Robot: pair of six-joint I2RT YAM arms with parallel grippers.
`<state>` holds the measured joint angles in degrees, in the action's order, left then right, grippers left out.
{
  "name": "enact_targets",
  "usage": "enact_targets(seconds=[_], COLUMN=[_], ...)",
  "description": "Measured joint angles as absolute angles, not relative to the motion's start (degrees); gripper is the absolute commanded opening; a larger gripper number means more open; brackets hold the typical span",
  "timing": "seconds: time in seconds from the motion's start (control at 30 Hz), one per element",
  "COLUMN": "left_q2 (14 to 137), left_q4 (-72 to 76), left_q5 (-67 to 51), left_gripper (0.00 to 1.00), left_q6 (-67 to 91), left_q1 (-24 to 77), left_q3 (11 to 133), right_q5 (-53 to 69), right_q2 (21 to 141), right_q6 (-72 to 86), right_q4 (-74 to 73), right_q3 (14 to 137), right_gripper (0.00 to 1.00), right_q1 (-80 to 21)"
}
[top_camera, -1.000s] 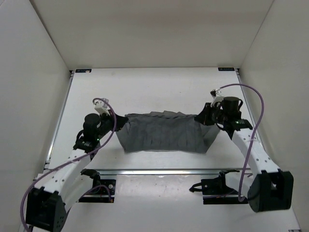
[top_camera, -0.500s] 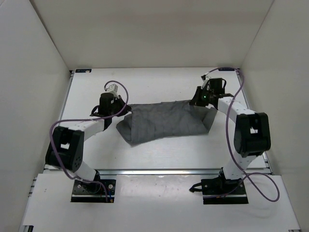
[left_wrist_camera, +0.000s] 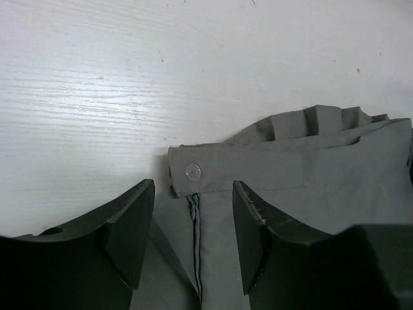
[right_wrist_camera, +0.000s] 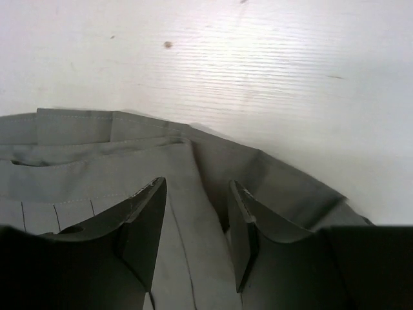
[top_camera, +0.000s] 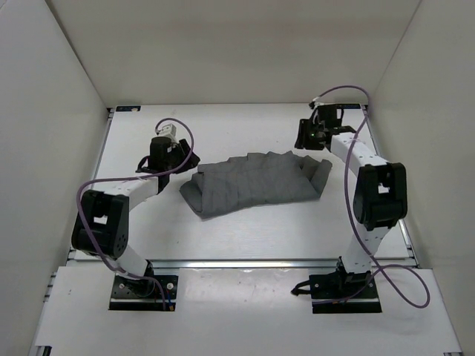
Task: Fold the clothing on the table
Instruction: Fold the skirt
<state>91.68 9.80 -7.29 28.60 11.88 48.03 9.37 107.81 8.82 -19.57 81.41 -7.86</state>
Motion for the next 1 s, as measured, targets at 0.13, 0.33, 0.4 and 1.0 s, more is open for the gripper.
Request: enact_targets(seconds=[0.13, 0.33, 0.4, 1.0], left_q2=[87.0, 80.2, 78.5, 76.7], left_q4=[6.3, 1.4, -0.2, -9.2], left_q5=[-6.4, -5.8, -6.0, -5.7], left_gripper=[0.61, 0.55, 0.54, 0.54], left_q6=[27.9, 30.1, 31.2, 31.3], left_q1=[11.8, 11.7, 11.7, 12.0], left_q3=[48.1, 45.4, 42.6, 36.2], right_q5=[8.6, 7.6, 7.7, 8.8], right_q2=[101.9, 94.7, 93.2, 99.4], right_q6=[10.5, 12.6, 13.1, 17.0], right_q4=[-20.6, -21.9, -22.2, -23.1], right_q3=[77.9, 67.2, 63.3, 61.4], right_gripper=[0.4, 0.41, 0.41, 0.41], right_q1=[-3.5, 3.7, 4.3, 6.1])
